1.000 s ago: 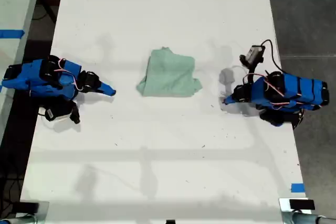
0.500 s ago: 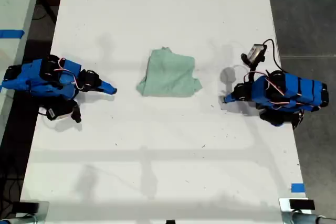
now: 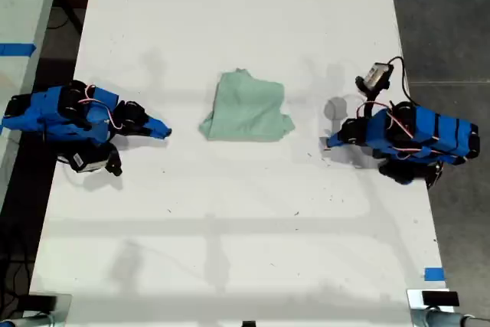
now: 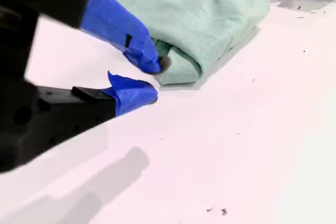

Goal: Fold t shirt

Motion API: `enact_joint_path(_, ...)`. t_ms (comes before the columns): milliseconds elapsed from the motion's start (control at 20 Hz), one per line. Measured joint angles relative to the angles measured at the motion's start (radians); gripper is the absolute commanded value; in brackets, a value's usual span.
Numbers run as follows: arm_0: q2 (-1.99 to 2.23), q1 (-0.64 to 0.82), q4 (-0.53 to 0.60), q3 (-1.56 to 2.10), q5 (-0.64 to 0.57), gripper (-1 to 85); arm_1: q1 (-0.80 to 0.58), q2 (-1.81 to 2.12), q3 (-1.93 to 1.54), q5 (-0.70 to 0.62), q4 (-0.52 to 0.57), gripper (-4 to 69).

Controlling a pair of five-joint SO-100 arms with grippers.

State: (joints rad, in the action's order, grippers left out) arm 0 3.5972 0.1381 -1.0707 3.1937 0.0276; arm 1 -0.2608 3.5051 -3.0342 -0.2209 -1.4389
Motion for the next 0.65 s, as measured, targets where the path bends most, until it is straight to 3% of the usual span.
enact_joint_path(150, 0.0, 0.026, 0.005, 0.002, -0.133, 10.2, -0.015, 0.0, -0.006, -0.014, 0.023, 3.5)
enact_joint_path(650, 0.0, 0.038, 0.006, 0.003, -0.143, 10.2, -0.014, 0.0, -0.006, -0.023, 0.023, 4.1)
